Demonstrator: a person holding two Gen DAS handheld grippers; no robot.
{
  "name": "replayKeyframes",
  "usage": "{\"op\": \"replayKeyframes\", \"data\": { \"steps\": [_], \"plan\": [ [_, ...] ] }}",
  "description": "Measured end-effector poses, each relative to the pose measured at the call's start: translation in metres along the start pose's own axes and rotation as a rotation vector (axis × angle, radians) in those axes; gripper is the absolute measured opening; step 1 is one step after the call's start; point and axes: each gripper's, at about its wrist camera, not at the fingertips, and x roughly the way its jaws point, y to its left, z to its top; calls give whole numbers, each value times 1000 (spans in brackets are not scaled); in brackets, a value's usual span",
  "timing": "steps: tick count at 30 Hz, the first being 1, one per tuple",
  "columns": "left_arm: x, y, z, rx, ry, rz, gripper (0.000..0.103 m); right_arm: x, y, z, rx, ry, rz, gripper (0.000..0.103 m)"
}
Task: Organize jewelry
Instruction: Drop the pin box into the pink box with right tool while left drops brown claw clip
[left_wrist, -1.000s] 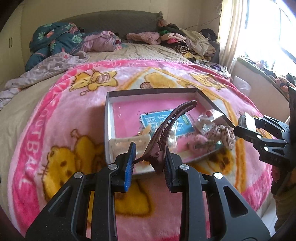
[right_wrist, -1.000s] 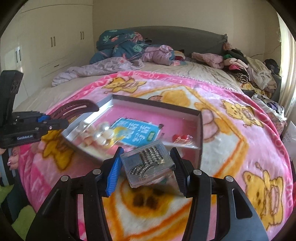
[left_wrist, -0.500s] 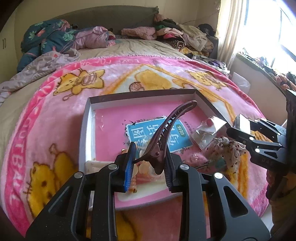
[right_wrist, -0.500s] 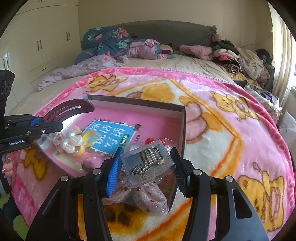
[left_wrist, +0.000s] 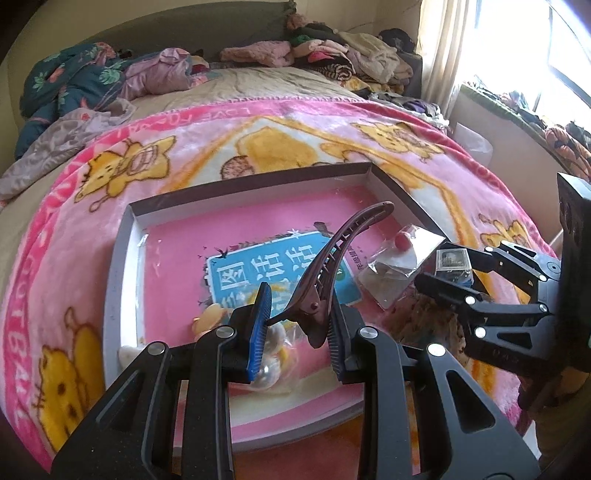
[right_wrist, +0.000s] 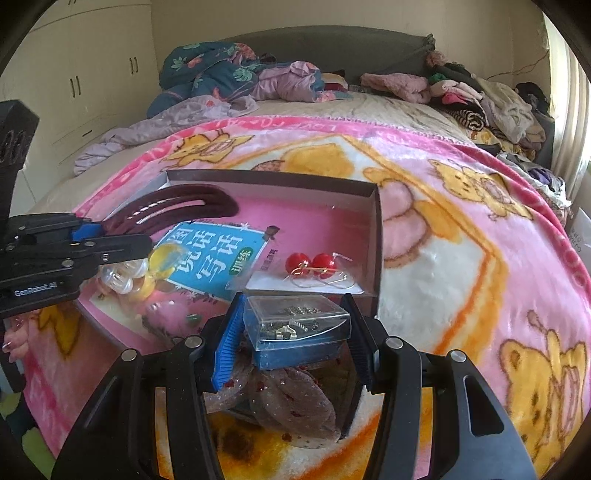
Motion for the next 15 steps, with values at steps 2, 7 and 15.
{"op": "replayKeyframes", "data": {
  "steps": [2,7,15],
  "plan": [
    [4,-2,0,3,10,-1,21,2,0,-1,5,3,8,50],
    [12,-4,0,11,26,3,21,4,5,-3,1,14,34,50],
    [17,-4,-1,8,41,3,21,-3,6,-7,11,4,34,55]
  ]
}}
